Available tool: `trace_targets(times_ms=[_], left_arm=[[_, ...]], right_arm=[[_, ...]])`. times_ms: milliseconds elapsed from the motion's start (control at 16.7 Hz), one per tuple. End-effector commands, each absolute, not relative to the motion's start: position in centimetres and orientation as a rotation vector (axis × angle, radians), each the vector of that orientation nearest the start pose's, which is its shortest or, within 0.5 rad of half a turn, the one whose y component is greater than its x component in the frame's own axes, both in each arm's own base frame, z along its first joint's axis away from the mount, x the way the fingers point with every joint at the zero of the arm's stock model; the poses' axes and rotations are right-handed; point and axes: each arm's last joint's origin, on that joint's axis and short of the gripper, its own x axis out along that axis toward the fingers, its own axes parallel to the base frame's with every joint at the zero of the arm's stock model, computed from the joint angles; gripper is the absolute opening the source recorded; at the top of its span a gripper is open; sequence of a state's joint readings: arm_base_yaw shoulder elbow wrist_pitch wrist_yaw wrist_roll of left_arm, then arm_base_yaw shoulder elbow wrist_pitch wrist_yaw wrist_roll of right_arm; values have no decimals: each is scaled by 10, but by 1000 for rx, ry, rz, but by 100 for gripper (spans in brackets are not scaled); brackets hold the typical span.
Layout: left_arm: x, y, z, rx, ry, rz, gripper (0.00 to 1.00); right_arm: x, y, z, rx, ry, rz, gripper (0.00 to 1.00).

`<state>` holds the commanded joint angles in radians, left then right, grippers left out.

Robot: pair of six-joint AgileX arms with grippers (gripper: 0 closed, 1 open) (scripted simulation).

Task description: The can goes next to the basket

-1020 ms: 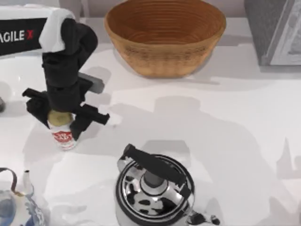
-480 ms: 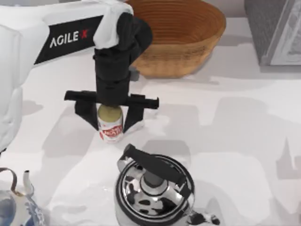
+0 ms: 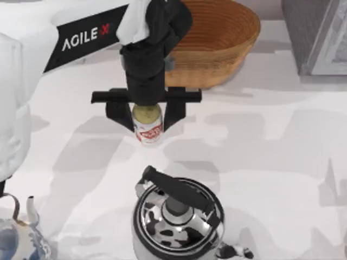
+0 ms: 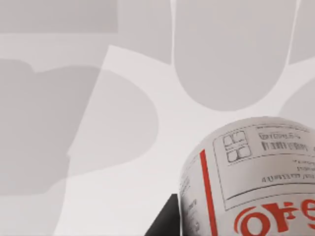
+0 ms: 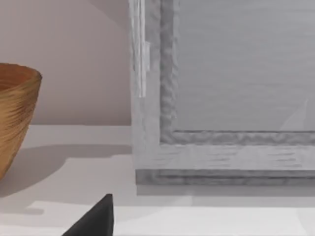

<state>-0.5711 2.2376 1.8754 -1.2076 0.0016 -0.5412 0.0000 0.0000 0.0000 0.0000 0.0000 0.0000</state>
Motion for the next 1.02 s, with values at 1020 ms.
trace_targets(times_ms=[1020], left_arm=[[373,-231,169,18,1580,-15,0]], right_arm=[[106,-1,160,0,0,0,100]])
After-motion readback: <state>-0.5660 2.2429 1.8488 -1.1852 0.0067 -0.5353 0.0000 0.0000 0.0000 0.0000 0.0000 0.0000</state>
